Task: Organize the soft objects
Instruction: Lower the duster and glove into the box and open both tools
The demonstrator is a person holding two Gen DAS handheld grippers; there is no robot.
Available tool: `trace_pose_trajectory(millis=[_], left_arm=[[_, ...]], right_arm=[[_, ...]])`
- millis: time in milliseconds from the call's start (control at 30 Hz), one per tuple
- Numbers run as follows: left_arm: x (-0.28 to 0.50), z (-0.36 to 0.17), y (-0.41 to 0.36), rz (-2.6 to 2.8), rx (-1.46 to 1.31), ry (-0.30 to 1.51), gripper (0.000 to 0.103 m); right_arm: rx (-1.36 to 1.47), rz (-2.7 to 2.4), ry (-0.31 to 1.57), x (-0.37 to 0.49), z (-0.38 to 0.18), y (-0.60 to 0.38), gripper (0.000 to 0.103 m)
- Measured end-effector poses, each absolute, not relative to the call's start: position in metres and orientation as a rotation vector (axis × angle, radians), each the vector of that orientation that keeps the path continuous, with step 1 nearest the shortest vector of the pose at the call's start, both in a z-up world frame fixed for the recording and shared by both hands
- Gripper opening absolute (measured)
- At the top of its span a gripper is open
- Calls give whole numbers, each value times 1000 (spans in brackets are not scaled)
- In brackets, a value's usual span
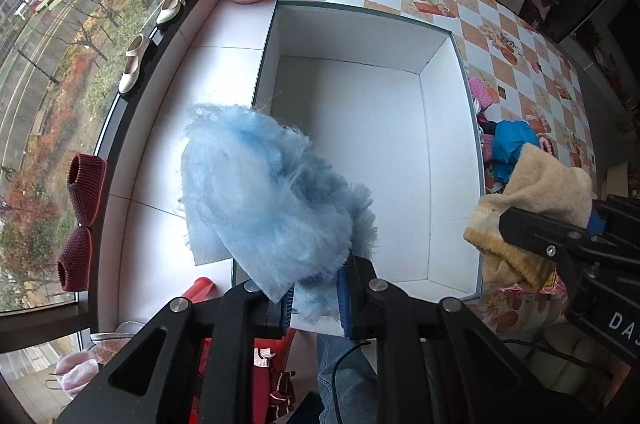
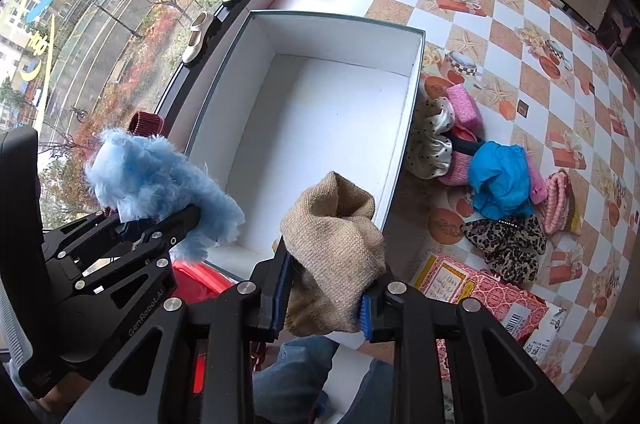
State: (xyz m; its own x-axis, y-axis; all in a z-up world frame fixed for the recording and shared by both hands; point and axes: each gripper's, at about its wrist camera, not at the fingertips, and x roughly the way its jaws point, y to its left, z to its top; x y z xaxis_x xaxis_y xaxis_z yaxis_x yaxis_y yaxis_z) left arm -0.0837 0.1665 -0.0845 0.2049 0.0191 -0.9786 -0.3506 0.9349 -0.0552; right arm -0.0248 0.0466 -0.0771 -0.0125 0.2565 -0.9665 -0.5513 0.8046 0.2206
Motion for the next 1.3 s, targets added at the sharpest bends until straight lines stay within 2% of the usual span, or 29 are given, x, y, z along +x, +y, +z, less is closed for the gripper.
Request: trace_pose_trajectory(millis=[433,833,1300], left_arm=[[-79,-105,170,262,-286,1376,19],[-83,-145,165,245,-277,1473,20],[-110,-158,165,247,-259,1528,21]], right_arm=[[-267,646,1482,-27,-97,59,29],[-299,658,1623,-46,-157,78,29],[-273,712,1699,-61,-164,75,29]])
